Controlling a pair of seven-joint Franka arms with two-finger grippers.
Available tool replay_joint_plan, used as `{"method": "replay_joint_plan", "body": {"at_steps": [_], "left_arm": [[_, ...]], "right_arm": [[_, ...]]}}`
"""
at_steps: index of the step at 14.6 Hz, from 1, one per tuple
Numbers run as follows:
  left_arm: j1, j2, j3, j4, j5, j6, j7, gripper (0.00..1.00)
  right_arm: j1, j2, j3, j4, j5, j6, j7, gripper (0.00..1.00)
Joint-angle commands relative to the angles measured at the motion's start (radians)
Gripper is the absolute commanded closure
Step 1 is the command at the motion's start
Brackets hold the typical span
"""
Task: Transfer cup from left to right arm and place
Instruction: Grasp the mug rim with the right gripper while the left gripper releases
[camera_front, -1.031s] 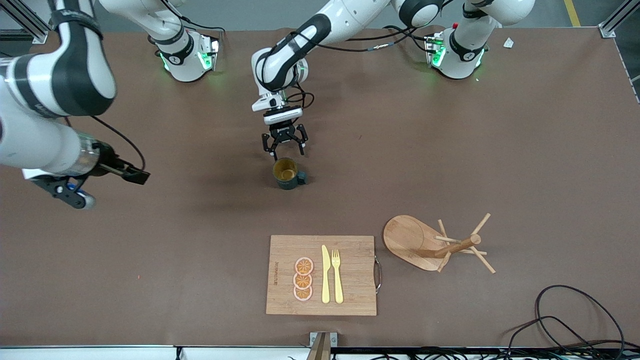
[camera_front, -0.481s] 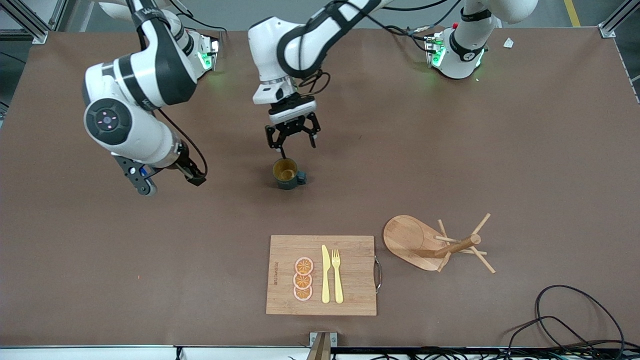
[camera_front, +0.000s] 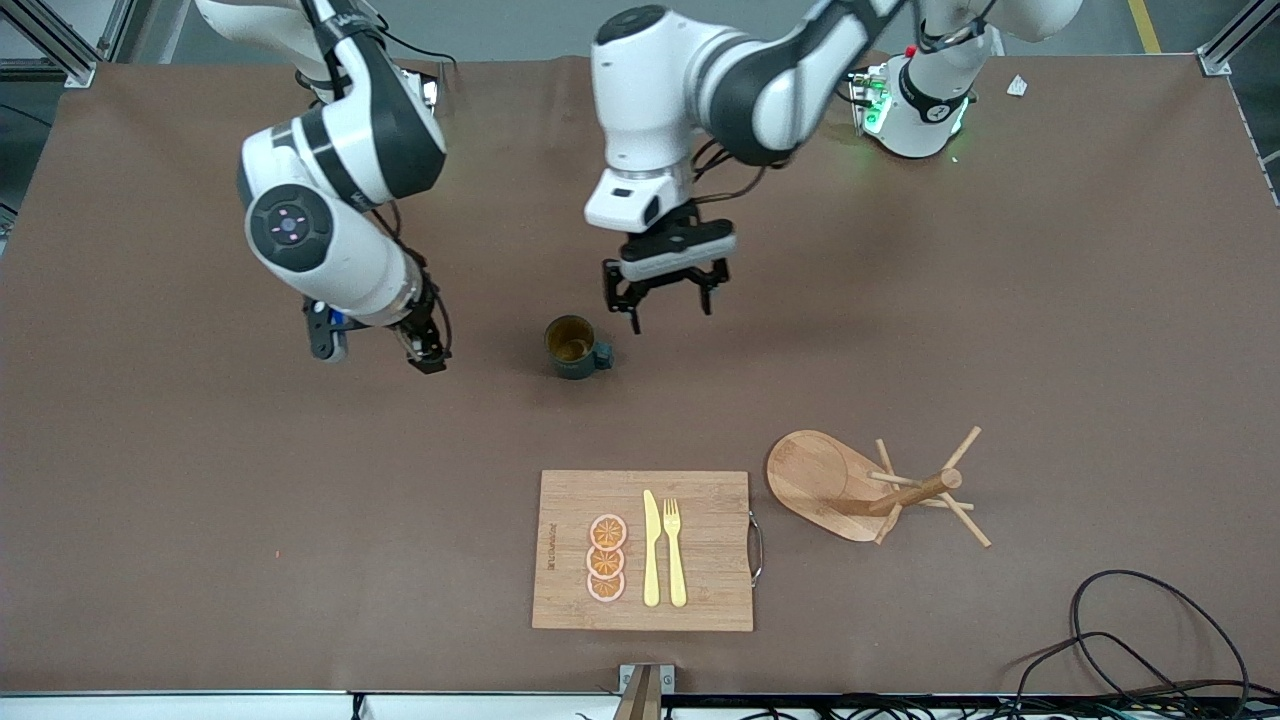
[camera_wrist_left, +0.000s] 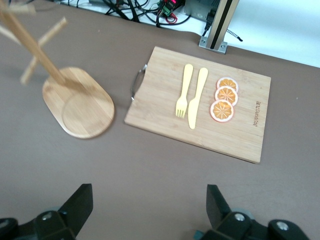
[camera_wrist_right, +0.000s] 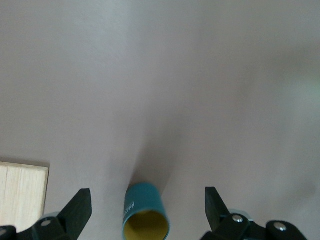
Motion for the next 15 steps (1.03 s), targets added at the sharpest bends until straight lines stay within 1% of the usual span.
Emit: {"method": "replay_joint_plan", "body": {"at_steps": [1,3,4,5,6,7,9,11,13,15], "left_arm": [[0.105,-0.093,-0.014,-0.031,-0.127,-0.067,0.254,0.0],[0.17,-0.104,-0.006,0.056,-0.249,-0.203,0.447,0.0],[0.223,-0.106,-0.006,0.102,-0.273,-0.292,0.579,0.0],[0.266,-0.114,-0.007,0.13,-0.289,-0.348,0.67,0.0],[0.311,-0.126,-0.007,0.138,-0.307,-0.377,0.739,0.0],[0.363,-0.14,-0.007,0.137,-0.323,-0.385,0.807,0.0],[0.463,-0.152,-0.007,0.137,-0.361,-0.388,0.946,0.0],[0.53,-0.157,-0.007,0.141,-0.404,-0.393,0.985,0.0],[0.599,-0.173,-0.006,0.143,-0.442,-0.406,1.005,0.0],[0.636,-0.175,-0.004,0.167,-0.455,-0.449,1.097,0.0]], "right_arm": [[0.072,-0.015,-0.009,-0.093,0.02,0.095,0.192,0.0],[0.137,-0.015,-0.009,-0.147,0.02,0.175,0.313,0.0],[0.155,-0.011,-0.007,-0.171,0.022,0.214,0.362,0.0],[0.18,-0.006,-0.007,-0.197,0.023,0.256,0.392,0.0],[0.215,0.002,-0.007,-0.223,0.023,0.303,0.424,0.0],[0.229,0.008,-0.007,-0.239,0.023,0.345,0.465,0.0],[0.286,0.031,-0.007,-0.239,0.022,0.364,0.481,0.0],[0.317,0.054,-0.007,-0.233,0.017,0.367,0.478,0.0],[0.317,0.071,-0.006,-0.228,0.02,0.367,0.479,0.0],[0.329,0.091,-0.009,-0.228,0.019,0.379,0.49,0.0]]}}
